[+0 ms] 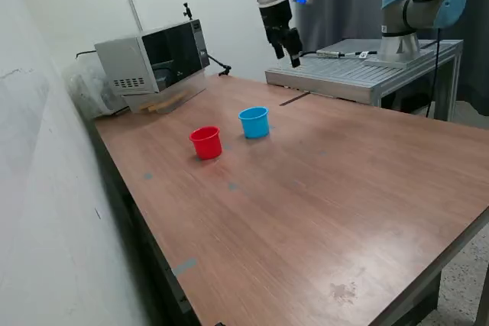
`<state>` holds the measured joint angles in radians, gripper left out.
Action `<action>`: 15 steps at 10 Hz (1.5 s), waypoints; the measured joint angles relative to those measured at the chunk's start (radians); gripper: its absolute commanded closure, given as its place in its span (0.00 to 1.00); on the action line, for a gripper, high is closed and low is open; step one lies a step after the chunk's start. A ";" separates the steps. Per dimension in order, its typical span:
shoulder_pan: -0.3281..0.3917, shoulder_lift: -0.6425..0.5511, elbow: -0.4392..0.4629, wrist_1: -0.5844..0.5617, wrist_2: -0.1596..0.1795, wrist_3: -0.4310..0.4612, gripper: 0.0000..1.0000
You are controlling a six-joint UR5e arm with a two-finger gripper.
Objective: Place red objects in the red bin, and blue objects in the blue bin.
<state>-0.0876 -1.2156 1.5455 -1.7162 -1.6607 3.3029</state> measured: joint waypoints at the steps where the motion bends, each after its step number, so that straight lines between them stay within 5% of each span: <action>1: 0.035 -0.058 0.041 0.032 0.001 0.002 0.00; 7: 0.109 -0.437 0.297 0.255 -0.001 -0.011 0.00; 11: 0.107 -0.559 0.320 0.456 -0.002 -0.013 0.00; 15: 0.105 -0.569 0.318 0.495 -0.004 -0.012 0.00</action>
<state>0.0179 -1.7847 1.8639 -1.2211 -1.6643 3.2904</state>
